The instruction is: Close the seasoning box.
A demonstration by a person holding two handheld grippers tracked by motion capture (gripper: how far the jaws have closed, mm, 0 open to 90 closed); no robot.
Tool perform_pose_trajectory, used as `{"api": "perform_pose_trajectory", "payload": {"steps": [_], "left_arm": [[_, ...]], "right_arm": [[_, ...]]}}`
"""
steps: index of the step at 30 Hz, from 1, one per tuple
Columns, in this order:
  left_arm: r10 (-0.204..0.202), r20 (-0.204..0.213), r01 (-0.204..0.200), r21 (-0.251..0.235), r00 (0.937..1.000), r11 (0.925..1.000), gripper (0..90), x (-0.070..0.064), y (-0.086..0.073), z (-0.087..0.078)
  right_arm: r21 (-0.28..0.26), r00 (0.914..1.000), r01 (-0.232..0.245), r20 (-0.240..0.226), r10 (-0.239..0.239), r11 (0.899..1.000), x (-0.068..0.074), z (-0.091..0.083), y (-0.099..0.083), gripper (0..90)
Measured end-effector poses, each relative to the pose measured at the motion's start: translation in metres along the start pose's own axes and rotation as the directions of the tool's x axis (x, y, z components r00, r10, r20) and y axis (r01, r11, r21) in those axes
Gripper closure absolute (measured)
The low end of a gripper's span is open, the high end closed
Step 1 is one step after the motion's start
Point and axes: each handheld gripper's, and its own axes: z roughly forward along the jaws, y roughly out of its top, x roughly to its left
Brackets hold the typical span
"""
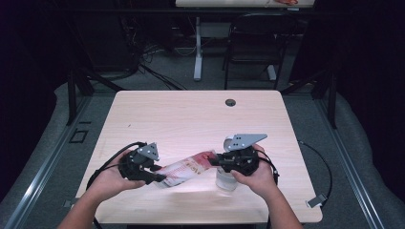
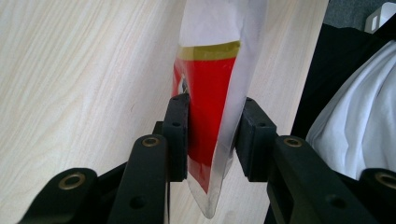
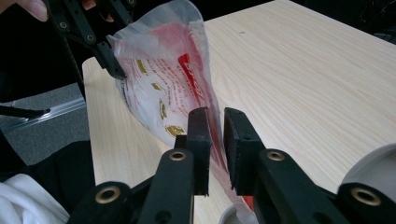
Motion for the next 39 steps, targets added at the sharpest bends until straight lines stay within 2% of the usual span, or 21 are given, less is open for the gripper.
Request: {"api": "perform_pose_trajectory", "payload": {"steps": [17, 39], "left_arm": [[0.010, -0.008, -0.010, -0.003, 0.9999, 0.9999, 69.6, 0.000, 0.010, -0.011], [0.013, -0.006, -0.013, -0.018, 0.9999, 0.9998, 71.2, 0.001, 0.019, -0.022]], "right_arm": [[-0.012, 0.9995, -0.023, -0.020, 0.023, 1.000, -0.005, -0.005, -0.005, 85.2], [-0.007, 0.9994, -0.033, -0.011, 0.033, 0.999, -0.007, -0.009, -0.007, 85.5]]}}
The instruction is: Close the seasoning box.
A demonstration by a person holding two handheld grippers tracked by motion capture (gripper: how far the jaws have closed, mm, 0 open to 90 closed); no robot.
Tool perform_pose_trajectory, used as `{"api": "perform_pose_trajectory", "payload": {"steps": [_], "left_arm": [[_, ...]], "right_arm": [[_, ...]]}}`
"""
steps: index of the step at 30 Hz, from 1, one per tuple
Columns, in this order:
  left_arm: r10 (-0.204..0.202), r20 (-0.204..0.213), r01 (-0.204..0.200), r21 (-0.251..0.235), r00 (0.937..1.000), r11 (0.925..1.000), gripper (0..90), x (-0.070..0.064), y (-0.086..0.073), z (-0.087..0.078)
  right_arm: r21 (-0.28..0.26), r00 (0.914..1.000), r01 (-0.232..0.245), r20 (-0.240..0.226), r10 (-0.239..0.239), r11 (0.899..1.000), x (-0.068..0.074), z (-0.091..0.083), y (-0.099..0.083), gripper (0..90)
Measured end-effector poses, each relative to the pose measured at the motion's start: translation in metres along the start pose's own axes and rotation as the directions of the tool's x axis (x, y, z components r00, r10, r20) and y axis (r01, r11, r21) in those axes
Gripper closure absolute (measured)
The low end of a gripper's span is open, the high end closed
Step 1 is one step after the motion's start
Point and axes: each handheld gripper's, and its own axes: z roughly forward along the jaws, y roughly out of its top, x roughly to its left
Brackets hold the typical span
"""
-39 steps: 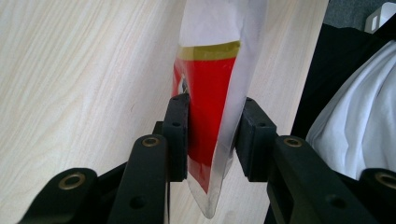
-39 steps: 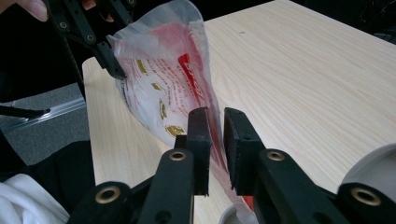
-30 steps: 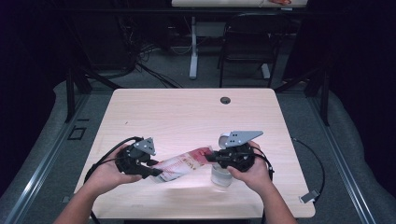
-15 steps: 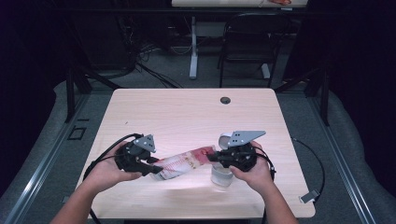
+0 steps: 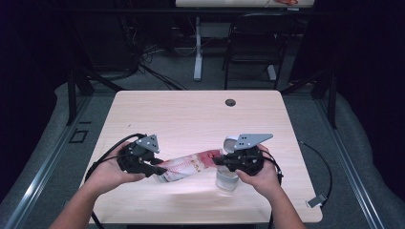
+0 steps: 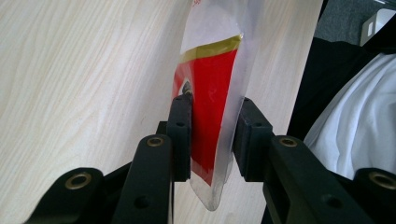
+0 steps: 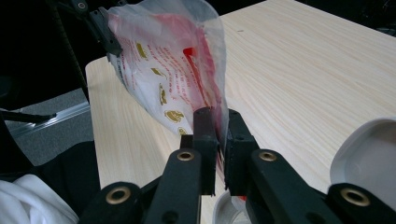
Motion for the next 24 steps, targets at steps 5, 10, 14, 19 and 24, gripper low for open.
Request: {"api": "perform_pose_trajectory", "payload": {"steps": [5, 10, 14, 19, 24], "left_arm": [[-0.003, -0.002, 0.003, -0.009, 1.0000, 1.0000, 71.6, 0.000, 0.001, -0.002], [0.002, -0.004, -0.002, -0.006, 1.0000, 1.0000, 71.8, 0.000, 0.004, -0.004], [0.001, -0.009, -0.001, -0.006, 1.0000, 1.0000, 72.0, -0.001, 0.007, -0.006], [0.006, -0.011, -0.007, -0.013, 0.9999, 0.9999, 72.2, -0.001, 0.010, -0.009], [0.008, -0.013, -0.009, -0.022, 0.9999, 0.9997, 72.4, -0.001, 0.012, -0.011]], "right_arm": [[-0.003, 1.0000, -0.005, -0.002, 0.005, 1.000, -0.001, -0.001, -0.001, 85.5], [-0.004, 1.0000, -0.008, -0.001, 0.008, 1.000, -0.002, -0.001, -0.001, 85.5], [-0.009, 0.9999, -0.013, -0.001, 0.013, 1.000, -0.003, -0.002, -0.002, 85.5], [-0.007, 0.9998, -0.017, 0.002, 0.017, 1.000, -0.003, -0.003, -0.003, 85.4], [-0.008, 0.9998, -0.020, 0.003, 0.020, 1.000, -0.004, -0.004, -0.003, 85.3]]}}
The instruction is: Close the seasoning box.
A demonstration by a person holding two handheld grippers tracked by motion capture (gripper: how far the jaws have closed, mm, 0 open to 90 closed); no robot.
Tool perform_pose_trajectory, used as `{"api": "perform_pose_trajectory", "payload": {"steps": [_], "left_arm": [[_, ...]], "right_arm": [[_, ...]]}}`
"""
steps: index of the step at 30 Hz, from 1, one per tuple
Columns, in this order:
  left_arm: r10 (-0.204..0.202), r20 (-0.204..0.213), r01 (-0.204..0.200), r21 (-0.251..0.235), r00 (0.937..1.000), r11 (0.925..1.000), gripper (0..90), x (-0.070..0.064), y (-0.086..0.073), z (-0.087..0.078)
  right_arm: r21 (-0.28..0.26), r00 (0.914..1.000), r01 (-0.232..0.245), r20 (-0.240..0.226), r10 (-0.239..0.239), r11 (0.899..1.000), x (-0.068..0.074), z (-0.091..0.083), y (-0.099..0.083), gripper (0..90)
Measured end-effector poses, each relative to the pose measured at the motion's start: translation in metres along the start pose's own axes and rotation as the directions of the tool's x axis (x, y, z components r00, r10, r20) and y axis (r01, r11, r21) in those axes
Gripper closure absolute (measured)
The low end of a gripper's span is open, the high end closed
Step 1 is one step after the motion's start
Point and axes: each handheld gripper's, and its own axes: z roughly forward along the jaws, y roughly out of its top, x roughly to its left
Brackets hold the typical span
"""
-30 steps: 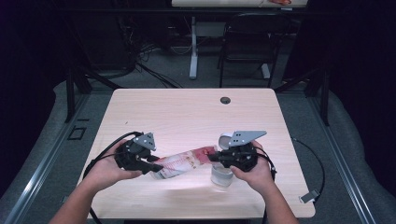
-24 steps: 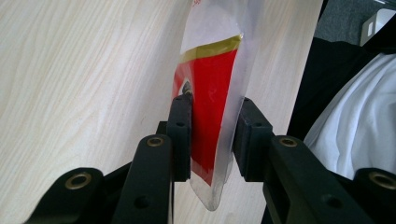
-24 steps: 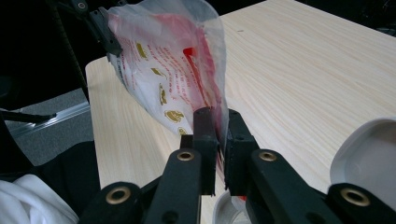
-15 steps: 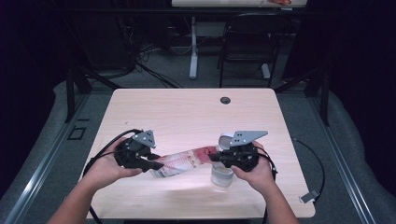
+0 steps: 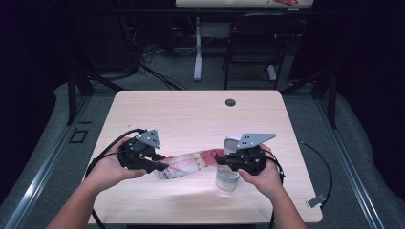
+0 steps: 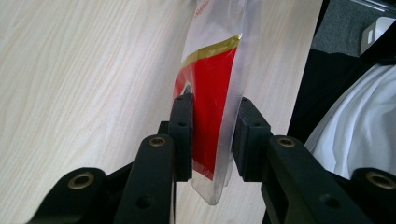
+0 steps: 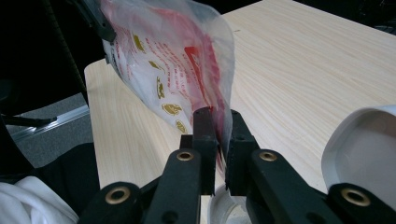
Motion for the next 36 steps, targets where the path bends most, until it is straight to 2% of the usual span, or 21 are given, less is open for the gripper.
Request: {"api": "perform_pose_trajectory", "payload": {"steps": [36], "left_arm": [[-0.002, 0.006, 0.002, -0.040, 1.0000, 0.9992, 73.8, 0.0018, 0.0102, -0.0087]], "right_arm": [[-0.007, 0.9998, -0.017, 0.009, 0.017, 1.000, -0.0025, -0.0031, -0.0015, 84.2]]}}
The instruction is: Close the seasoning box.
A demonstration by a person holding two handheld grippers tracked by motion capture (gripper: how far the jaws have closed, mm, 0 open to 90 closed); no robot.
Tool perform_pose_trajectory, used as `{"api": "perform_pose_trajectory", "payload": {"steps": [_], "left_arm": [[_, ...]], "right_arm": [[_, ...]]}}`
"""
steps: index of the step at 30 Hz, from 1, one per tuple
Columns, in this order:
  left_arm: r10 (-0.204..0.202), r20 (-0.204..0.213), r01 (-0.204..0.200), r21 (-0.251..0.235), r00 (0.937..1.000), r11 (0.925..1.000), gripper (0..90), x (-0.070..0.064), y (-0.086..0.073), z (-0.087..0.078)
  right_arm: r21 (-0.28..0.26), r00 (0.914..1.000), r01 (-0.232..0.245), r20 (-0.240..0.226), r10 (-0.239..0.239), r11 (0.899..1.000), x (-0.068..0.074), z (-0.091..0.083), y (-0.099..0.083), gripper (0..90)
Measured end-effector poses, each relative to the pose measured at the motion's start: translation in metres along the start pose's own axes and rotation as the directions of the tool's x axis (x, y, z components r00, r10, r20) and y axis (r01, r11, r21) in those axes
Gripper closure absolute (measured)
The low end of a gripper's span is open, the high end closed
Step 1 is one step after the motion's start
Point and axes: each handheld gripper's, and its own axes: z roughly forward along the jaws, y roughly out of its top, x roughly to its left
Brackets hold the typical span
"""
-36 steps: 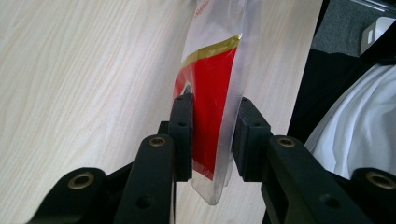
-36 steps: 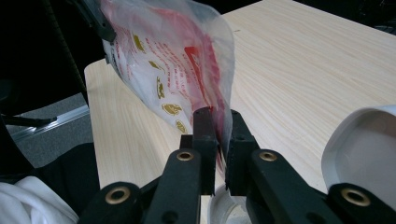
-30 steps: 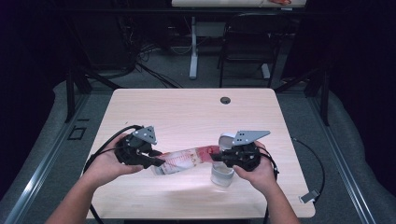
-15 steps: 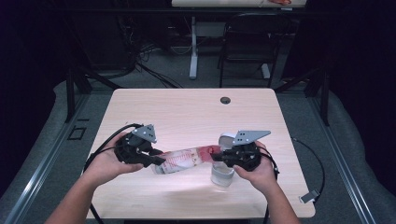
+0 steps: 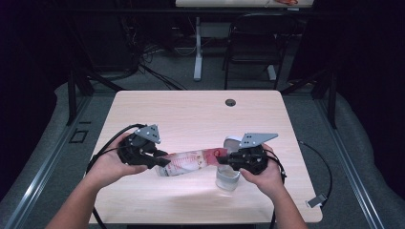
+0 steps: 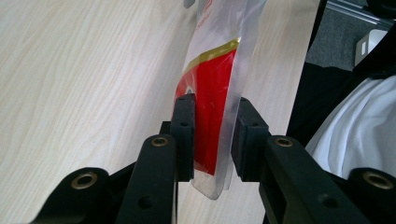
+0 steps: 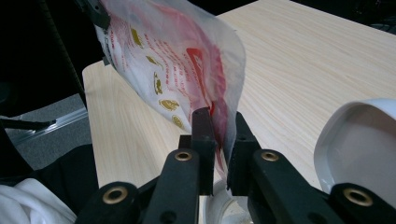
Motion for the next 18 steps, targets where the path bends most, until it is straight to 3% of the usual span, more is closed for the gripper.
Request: {"api": "perform_pose_trajectory", "payload": {"steps": [18], "left_arm": [[0.001, 0.016, -0.001, -0.004, 0.9999, 1.0000, 74.5, 0.003, 0.006, -0.002]], "right_arm": [[-0.026, 0.9995, -0.022, 0.021, 0.022, 0.999, -0.007, -0.014, -0.003, 80.3]]}}
